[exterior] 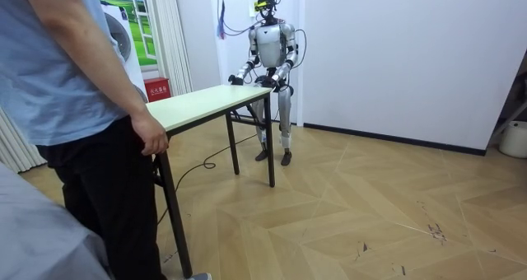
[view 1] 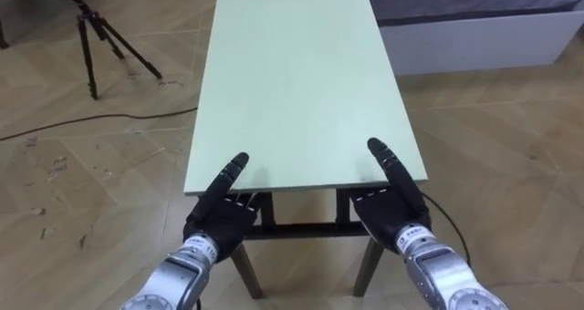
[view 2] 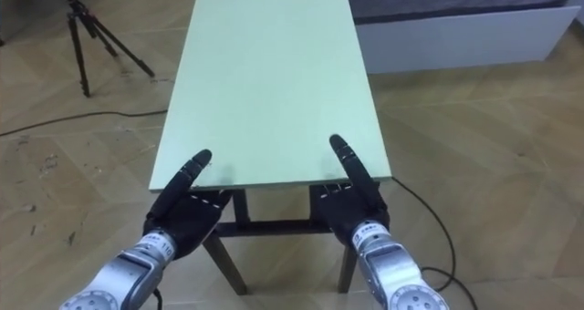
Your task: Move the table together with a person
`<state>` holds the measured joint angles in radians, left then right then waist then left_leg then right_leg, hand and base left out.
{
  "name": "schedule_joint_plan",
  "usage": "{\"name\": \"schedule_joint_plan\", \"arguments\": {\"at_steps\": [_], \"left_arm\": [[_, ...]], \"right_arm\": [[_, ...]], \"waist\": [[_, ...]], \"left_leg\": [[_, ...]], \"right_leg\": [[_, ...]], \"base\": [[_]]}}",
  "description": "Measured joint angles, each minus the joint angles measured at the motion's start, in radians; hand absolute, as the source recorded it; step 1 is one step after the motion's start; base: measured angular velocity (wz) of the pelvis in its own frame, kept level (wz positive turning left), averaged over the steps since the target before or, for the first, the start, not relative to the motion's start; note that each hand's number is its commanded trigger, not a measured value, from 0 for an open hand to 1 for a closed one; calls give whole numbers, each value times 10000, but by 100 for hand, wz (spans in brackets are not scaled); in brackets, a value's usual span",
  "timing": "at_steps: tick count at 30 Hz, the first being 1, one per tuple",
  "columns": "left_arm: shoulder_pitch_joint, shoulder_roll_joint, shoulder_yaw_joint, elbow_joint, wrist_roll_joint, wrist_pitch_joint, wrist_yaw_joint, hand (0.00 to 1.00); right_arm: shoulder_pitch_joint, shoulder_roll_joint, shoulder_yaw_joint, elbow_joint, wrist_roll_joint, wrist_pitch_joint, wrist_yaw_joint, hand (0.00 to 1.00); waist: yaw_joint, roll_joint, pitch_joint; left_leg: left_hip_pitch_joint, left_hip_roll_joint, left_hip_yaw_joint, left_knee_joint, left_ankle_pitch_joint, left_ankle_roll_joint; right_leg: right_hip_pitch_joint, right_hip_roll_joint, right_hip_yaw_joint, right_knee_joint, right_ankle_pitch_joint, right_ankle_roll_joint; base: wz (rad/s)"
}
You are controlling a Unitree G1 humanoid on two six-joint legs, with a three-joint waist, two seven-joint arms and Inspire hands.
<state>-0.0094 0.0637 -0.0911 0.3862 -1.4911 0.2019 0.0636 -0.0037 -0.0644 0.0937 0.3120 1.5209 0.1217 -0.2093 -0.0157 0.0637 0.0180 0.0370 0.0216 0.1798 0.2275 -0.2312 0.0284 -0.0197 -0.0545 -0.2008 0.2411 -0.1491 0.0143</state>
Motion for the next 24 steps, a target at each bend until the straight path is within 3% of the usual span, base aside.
{"name": "schedule_joint_plan", "arguments": {"at_steps": [4,8,24], "left_arm": [[0,-11,-3,37,37,-2,441,100],[-23,-27,-6,42,122,-13,576,100],[-158,-93,-102,97,687,-134,833,100]], "right_arm": [[1,32,134,114,-250,1,51,100],[3,48,166,136,-302,1,22,100],[2,109,212,201,-376,-179,-47,100]], "waist": [[-61,-65,20],[-72,-241,100],[-12,-275,115]], "left_leg": [[-57,10,-76,-64,0,0],[101,4,-282,-168,0,0],[197,-5,-314,-230,-1,1]], "right_leg": [[-82,22,-40,1,0,0],[29,35,-39,-19,1,0],[89,37,-9,-51,1,1]], "base": [[1],[-3],[0]]}}
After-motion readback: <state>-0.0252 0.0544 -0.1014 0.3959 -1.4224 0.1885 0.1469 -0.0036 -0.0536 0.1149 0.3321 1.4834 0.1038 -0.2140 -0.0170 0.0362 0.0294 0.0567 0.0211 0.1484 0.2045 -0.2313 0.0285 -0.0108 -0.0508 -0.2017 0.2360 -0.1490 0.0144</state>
